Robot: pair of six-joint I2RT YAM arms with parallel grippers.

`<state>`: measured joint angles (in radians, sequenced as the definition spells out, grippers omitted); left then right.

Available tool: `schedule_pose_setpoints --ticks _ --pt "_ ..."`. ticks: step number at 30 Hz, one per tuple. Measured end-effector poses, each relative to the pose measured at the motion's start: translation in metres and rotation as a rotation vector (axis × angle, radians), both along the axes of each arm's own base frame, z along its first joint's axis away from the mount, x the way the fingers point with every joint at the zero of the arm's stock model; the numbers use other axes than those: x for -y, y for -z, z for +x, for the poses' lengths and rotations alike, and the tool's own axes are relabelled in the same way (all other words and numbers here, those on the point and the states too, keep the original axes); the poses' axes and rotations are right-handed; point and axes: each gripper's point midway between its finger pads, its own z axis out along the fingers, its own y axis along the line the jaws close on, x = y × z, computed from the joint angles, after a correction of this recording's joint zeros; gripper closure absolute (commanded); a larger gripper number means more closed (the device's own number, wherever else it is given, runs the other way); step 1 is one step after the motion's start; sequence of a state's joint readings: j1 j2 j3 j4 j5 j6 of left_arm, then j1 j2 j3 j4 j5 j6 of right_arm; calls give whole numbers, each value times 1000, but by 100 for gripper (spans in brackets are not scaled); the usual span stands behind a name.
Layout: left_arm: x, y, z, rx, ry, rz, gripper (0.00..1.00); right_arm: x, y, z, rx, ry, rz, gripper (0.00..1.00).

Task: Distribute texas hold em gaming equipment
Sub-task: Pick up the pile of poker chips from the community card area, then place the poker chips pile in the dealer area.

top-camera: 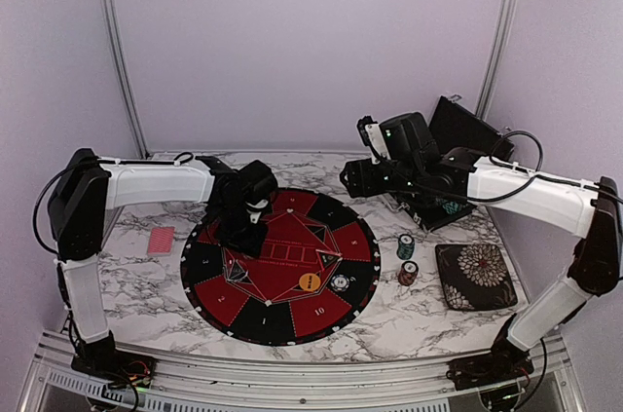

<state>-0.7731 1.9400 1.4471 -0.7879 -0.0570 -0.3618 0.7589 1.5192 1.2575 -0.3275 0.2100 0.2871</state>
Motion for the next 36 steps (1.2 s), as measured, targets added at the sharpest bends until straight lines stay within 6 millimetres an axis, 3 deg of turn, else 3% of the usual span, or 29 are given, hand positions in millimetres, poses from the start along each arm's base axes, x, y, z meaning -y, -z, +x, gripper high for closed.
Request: schedule_pose_setpoints --ticks 10,16,36 --pt "-64 -3 -2 -14 -142 8 70 -5 12 3 -20 -9 -10 24" --pt "-97 7 0 -33 -217 28 70 -6 12 3 -20 -14 -6 24" --pt "-134 25 14 -38 -299 49 69 -6 12 3 -20 -13 -6 24"
